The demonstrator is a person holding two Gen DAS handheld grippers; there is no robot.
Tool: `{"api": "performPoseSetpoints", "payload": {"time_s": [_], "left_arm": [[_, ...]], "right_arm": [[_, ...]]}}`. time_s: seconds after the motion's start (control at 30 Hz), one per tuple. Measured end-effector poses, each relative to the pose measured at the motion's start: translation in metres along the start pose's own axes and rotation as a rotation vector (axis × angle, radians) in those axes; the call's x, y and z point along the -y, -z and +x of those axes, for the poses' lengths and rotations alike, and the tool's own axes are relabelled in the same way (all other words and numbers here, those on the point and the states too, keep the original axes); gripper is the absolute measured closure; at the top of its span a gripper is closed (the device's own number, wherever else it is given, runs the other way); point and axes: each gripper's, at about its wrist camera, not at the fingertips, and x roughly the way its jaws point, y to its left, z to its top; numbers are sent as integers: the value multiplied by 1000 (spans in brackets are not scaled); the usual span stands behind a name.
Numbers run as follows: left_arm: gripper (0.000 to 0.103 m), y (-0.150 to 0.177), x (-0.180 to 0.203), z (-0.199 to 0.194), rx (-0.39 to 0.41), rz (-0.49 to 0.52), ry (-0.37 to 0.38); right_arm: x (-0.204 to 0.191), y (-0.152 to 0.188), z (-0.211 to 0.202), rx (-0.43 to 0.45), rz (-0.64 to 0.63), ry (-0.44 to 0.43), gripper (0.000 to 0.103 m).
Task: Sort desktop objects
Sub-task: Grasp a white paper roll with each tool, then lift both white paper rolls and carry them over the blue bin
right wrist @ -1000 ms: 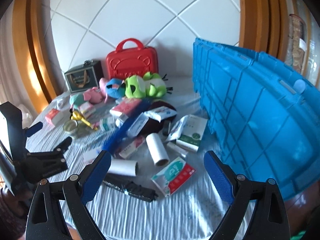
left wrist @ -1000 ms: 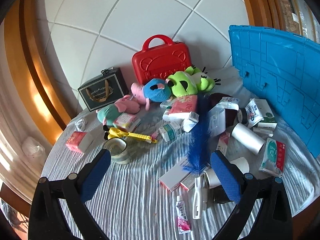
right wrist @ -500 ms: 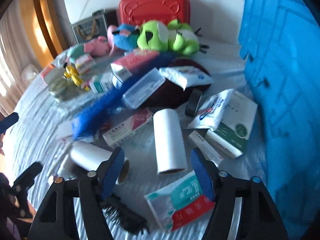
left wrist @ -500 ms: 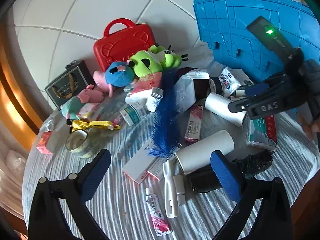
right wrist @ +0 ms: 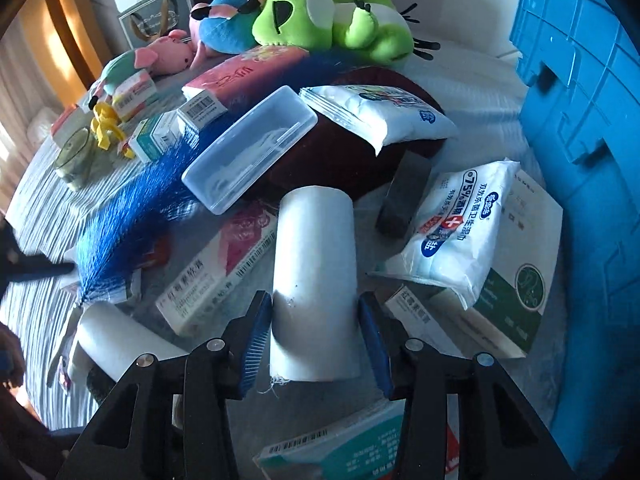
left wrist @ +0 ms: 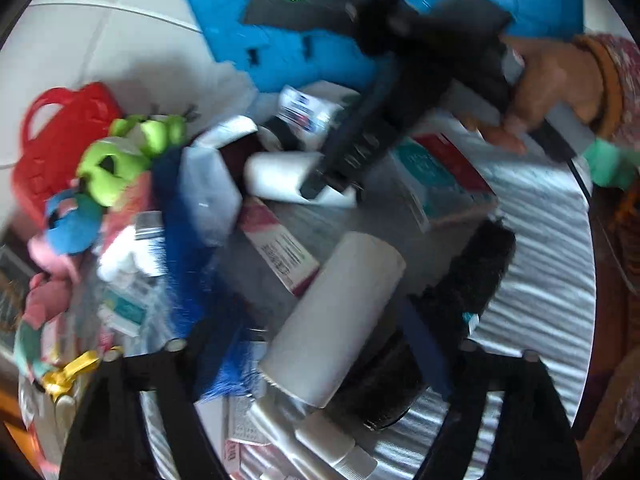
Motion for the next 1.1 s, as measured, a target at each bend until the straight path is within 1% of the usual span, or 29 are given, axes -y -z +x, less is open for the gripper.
{"api": "performPoseSetpoints", "payload": {"time_s": [0.03, 0.07, 0.17, 0.2, 0.23, 0.27, 0.3, 0.4, 0.6, 0.67, 0.8, 0.9, 1.0, 1.1], "left_arm": [[44, 1, 2, 5, -13, 36, 34], [45, 1, 2, 9, -18, 62, 57], [46, -1, -5, 19, -35, 124, 118], [48, -1, -9, 24, -46, 128, 137], [47, 0, -11, 32, -77, 133, 151], [49, -1, -12, 34, -70, 130, 166], [50, -1, -12, 36, -81, 123, 175], [53, 3, -4, 33, -60, 116, 143], [55, 12, 4, 24, -35, -3, 91], [56, 9, 3, 17, -20, -32, 66], [58, 9, 4, 3, 5, -88, 25], [58, 3, 1, -14, 31, -119, -15], [59, -2, -2, -34, 65, -132, -59], [59, -15, -6, -52, 100, -135, -102]], "right_arm": [[1, -1, 0, 0, 6, -3, 59], [1, -1, 0, 1, 7, -3, 59], [0, -2, 1, 4, 17, 2, 59], [-2, -2, 2, 4, 14, 9, 58], [-5, -3, 3, 4, 6, 22, 58], [-7, -3, 5, -2, -3, 38, 58], [-9, -3, 8, -8, -10, 51, 58], [-14, 1, 23, -47, -29, 78, 59], [-10, 10, 16, -4, 4, 73, 59], [-12, 13, 8, 19, 11, 81, 59], [-18, 18, -16, 84, 22, 110, 59], [-19, 20, -37, 124, 50, 111, 59], [-20, 24, -70, 177, 76, 113, 59], [-23, 24, -104, 237, 104, 122, 59]]}}
